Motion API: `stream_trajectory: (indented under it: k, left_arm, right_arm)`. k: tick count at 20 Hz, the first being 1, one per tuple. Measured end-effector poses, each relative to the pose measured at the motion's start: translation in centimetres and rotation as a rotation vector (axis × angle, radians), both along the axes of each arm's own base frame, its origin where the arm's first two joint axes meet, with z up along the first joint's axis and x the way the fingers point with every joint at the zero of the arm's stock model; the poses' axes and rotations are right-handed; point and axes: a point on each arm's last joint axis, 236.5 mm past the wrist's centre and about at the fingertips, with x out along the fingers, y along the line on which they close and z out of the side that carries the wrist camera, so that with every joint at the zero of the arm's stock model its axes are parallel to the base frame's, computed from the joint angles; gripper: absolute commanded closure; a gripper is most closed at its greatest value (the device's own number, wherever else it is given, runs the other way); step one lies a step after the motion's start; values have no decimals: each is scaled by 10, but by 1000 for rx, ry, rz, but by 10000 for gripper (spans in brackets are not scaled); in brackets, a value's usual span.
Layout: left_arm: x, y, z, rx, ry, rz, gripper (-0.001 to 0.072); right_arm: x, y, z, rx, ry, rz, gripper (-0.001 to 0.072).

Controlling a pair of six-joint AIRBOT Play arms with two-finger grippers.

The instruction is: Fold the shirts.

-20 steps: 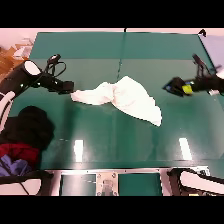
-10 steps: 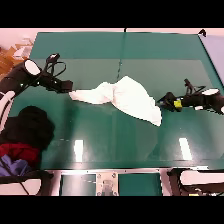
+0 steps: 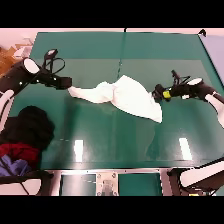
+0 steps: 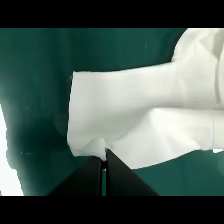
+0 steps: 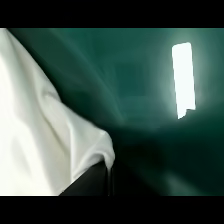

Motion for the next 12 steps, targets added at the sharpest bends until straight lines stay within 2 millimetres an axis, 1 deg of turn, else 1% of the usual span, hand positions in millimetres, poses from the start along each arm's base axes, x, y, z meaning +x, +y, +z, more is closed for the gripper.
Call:
stream_trajectory:
  k: [1,2,4,6,7,9,10,12]
  left_arm:
    - [7,0,13,4,-29,-4,688]
    - [15,0,33,7,-69,-9,688]
    - [30,0,77,15,-155,-20,688]
    - [43,3,139,30,-268,-24,688]
    - [45,5,169,41,-327,-22,689]
    - [42,13,236,73,-461,-9,689]
    - [35,18,268,87,-527,1,688]
    - [10,32,330,136,-659,32,689]
  right_arm:
    - [8,-1,22,6,-42,9,699]
    - [16,-6,49,3,-96,17,699]
    - [30,-20,117,-26,-239,16,699]
    - [31,-33,195,-69,-397,10,699]
    - [27,-42,237,-101,-484,-4,699]
    - [10,-57,310,-161,-636,-37,699]
    - [-3,-65,346,-198,-711,-59,699]
    - [-31,-81,408,-277,-849,-124,699]
